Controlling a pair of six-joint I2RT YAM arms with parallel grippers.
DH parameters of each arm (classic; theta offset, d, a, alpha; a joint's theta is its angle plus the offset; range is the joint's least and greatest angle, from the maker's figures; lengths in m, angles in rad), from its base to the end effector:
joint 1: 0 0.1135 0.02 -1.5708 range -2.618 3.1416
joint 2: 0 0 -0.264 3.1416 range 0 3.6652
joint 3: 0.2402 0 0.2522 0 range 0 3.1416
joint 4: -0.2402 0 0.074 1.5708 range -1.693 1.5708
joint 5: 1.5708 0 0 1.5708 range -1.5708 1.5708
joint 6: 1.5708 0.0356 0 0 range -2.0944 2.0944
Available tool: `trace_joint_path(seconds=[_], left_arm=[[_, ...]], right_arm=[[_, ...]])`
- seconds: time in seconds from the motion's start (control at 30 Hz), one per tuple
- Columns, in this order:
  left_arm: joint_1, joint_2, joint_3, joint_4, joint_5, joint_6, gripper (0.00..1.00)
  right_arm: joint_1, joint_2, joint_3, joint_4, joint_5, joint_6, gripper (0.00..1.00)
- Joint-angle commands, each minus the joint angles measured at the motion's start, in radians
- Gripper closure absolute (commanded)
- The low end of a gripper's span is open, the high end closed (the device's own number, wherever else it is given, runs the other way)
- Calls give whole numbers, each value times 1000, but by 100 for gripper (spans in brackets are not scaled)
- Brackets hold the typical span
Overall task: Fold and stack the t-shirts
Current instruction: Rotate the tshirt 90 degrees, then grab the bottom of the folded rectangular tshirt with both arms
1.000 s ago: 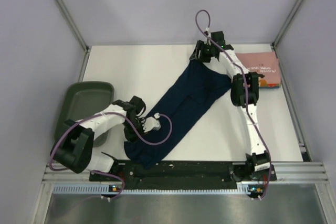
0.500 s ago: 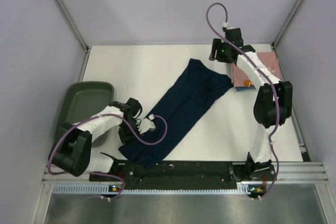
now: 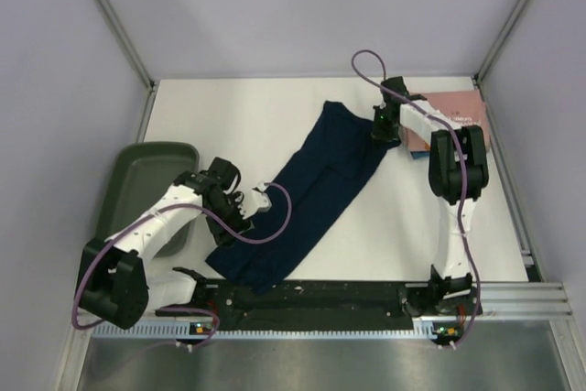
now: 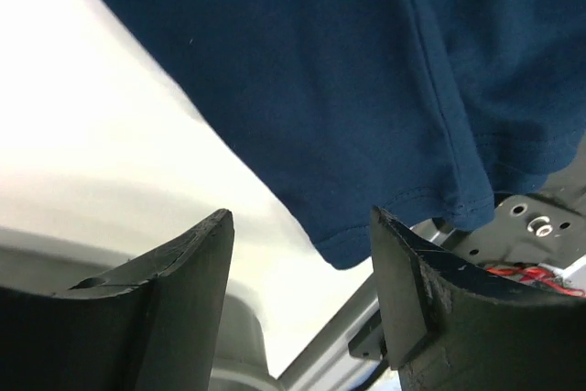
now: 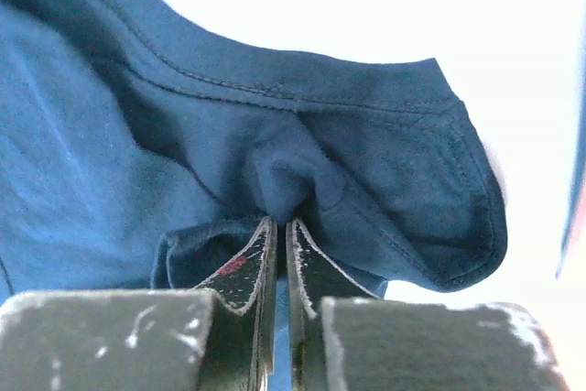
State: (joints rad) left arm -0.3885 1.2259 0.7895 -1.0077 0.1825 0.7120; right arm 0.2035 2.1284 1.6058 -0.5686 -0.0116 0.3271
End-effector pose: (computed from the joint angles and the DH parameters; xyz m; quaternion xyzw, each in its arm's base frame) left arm 0.1751 -0.0787 0.2047 0.5246 0.8441 -0.0796 0.0769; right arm 0.4431 0.0918 0.1700 0.0586 0.9696 0.0677 0.2277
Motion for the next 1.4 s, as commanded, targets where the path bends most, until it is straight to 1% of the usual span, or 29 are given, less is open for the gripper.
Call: trace_joint_path(seconds=[0.0,0.03,0.07,0.1,0.13,0.17,0.2,0.23,0.27,0.33,0.37,0.43,0.53,0.6,0.67,0.7,0.8,0.87,0.93,1.0,1.07,1.13,1.2,1.23,1.27,1.37], left_arm=[[0,17,33,73,187,40,34],[-6,41,40,96,227,38,34],[-13,52,53,109,257,34,34],[-44,85,80,136,312,27,34],[-61,96,89,144,336,29,34],[-87,102,97,156,351,30,34],[-107,107,100,162,362,38,34],[-131,109,103,169,368,49,34],[-151,104,102,172,368,55,34],[-171,93,91,175,371,81,33],[-173,83,83,172,376,102,33],[-171,69,59,161,380,156,31],[-173,57,11,135,393,274,27],[-173,55,-18,132,387,339,27],[-171,52,-47,149,371,377,26],[-171,52,-62,161,368,389,26],[-171,50,-93,199,370,420,26],[-173,53,-105,202,380,443,26],[-173,60,-121,201,387,463,26],[-174,72,-134,202,382,471,26],[-177,87,-139,210,371,458,27],[-184,98,-148,248,348,428,28],[-193,106,-153,262,334,406,32],[-194,109,-153,262,336,400,35],[-194,109,-156,262,339,399,38],[-197,100,-164,268,341,382,54]], right_arm=[[-21,194,263,-28,-131,-52,100],[-22,250,360,-63,-160,-59,100],[-24,302,490,-88,-194,-66,100],[-26,426,733,-112,-282,-71,100],[-24,485,849,-109,-336,-66,100],[-26,536,935,-103,-367,-60,90],[-24,560,1000,-94,-381,-48,75],[-24,564,1026,-88,-378,-51,65],[-26,538,1016,-82,-369,-65,58],[-26,425,915,-59,-341,-137,50],[-27,356,837,-41,-326,-173,47],[-26,183,697,-4,-317,-238,39],[-23,-58,492,59,-320,-318,34],[-4,-244,331,113,-340,-379,32],[31,-420,89,200,-411,-437,32],[51,-544,-43,251,-465,-472,32],[147,-784,-407,421,-594,-589,31],[229,-925,-589,478,-655,-673,31],[331,-1033,-731,495,-666,-746,31],[436,-1109,-846,498,-636,-809,31],[548,-1145,-926,466,-567,-847,30],[672,-1131,-957,426,-471,-858,30],[801,-1075,-972,406,-386,-881,30],[850,-1035,-981,408,-326,-893,30],[894,-1007,-986,415,-303,-899,30],[953,-899,-1003,464,-234,-904,30]])
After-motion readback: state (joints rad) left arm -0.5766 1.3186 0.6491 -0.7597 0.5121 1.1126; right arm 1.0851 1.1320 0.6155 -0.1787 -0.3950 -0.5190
